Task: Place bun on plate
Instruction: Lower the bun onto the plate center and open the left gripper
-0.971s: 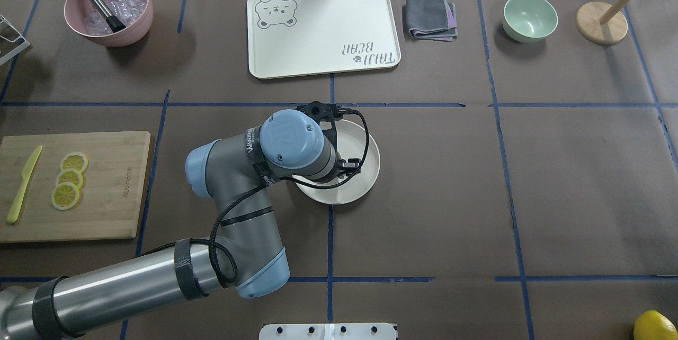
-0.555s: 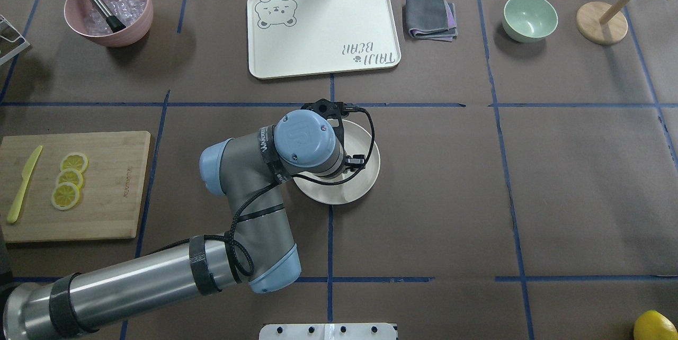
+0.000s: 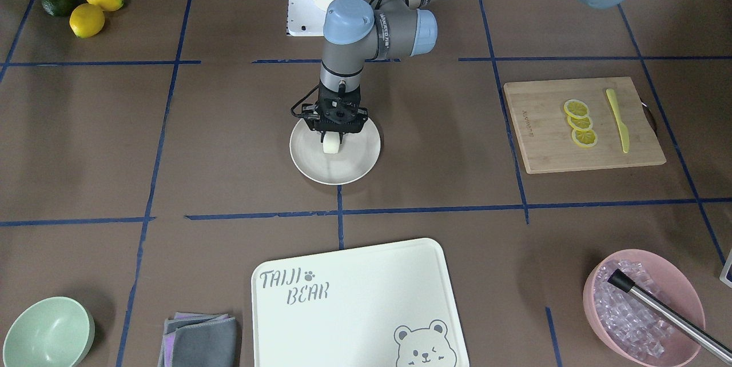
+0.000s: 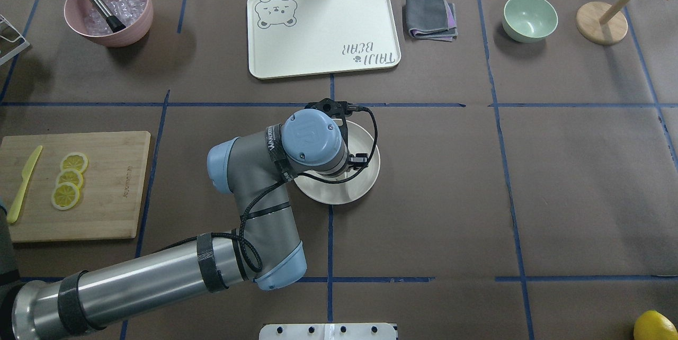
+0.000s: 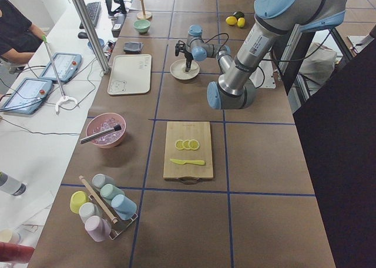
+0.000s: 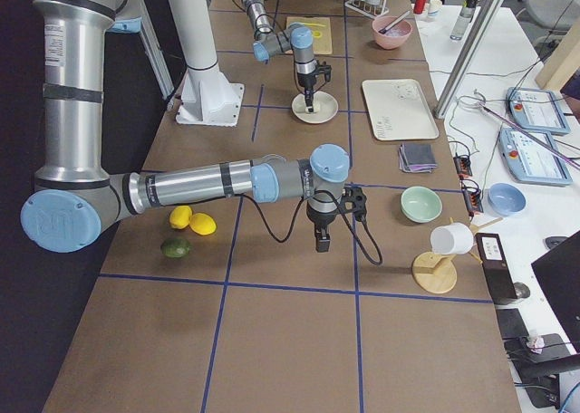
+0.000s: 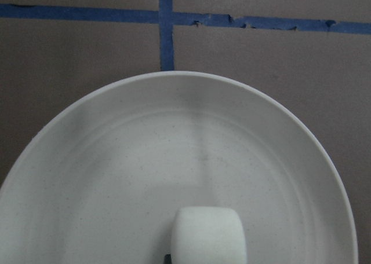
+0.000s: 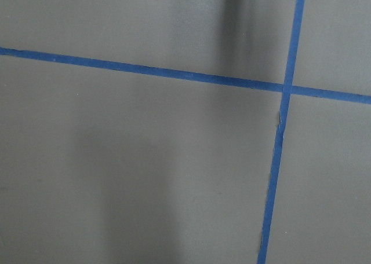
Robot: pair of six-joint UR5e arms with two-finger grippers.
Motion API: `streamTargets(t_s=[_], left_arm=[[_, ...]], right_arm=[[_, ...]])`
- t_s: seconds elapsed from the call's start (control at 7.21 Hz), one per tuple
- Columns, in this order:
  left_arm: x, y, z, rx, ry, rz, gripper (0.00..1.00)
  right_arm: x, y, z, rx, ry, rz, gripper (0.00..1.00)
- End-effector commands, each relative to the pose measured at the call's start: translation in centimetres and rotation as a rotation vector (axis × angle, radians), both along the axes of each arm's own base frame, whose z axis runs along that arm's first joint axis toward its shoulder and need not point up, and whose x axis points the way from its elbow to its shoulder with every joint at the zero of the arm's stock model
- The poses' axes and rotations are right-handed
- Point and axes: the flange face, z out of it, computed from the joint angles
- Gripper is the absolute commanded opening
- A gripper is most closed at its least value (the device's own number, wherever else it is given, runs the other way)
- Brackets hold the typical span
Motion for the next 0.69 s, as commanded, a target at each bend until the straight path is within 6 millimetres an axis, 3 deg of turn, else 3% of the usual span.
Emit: streamTargets(t_s=[0.0, 0.55], left_arm=[[0.03, 0.00, -0.01, -0.001, 0.000, 0.001, 0.49], [-0.75, -0.54, -0.32, 0.003, 0.005, -0.009, 0.81]], right_arm=[[-0.03, 0.02, -0.03, -0.002, -0.004, -0.001, 1.00], [-0.12, -0.09, -0.25, 0.001, -0.014, -0.002, 1.00]])
